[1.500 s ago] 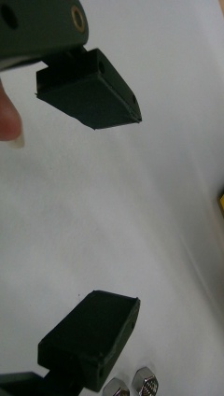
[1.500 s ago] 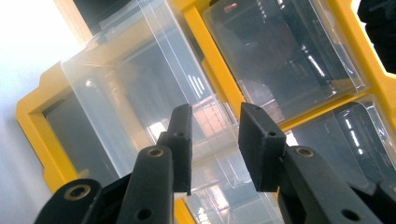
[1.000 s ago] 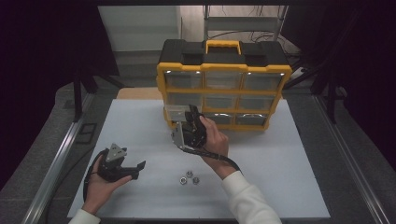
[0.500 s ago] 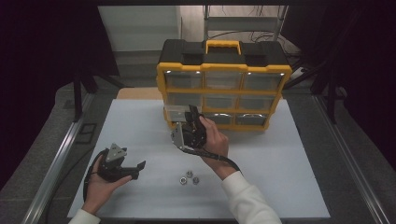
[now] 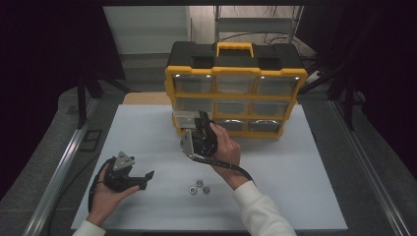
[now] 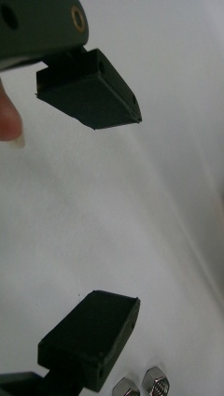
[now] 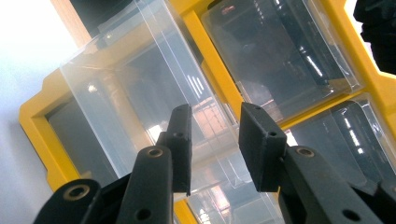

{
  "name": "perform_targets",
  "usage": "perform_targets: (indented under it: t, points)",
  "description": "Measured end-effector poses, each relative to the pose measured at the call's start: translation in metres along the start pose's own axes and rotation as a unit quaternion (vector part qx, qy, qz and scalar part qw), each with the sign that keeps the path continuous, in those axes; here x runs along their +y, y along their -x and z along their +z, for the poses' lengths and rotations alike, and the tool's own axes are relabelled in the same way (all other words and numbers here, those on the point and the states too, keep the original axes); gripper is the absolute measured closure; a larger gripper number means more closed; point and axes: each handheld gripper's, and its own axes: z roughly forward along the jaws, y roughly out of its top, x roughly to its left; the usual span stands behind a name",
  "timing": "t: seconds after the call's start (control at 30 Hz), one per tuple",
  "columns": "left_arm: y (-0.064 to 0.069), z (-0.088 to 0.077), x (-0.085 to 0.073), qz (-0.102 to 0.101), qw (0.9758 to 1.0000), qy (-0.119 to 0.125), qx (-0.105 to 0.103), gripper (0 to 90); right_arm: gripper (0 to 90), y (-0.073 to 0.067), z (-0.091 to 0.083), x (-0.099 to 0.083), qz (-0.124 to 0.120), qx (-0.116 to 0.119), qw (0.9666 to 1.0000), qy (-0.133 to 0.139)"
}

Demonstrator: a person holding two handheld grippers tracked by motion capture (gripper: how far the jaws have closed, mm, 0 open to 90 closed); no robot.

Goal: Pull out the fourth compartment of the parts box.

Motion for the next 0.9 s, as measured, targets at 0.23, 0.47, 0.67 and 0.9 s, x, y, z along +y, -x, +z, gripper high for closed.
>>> perform_targets:
  t: [0.23,0.47,0.67,0.9]
  points:
    - [0.0001,0.0002,-0.0002,0.000,1.0000,-0.001,0.000,12.4,66.4,0.0002,-0.0017,0.0003,-0.001,0.001,1.0000,-0.001]
    - [0.0002,0.0002,-0.0004,0.001,1.0000,-0.001,0.000,12.4,66.4,-0.0006,-0.0024,-0.0003,0.002,0.000,1.0000,0.001]
    - [0.0011,0.0012,-0.0006,0.004,1.0000,-0.004,-0.001,12.4,66.3,-0.0014,-0.0042,-0.0009,0.003,-0.001,1.0000,0.002]
    - [0.0010,0.0015,-0.0007,0.004,1.0000,-0.004,0.000,12.4,66.3,-0.0017,-0.0058,-0.0002,0.004,-0.002,1.0000,0.003]
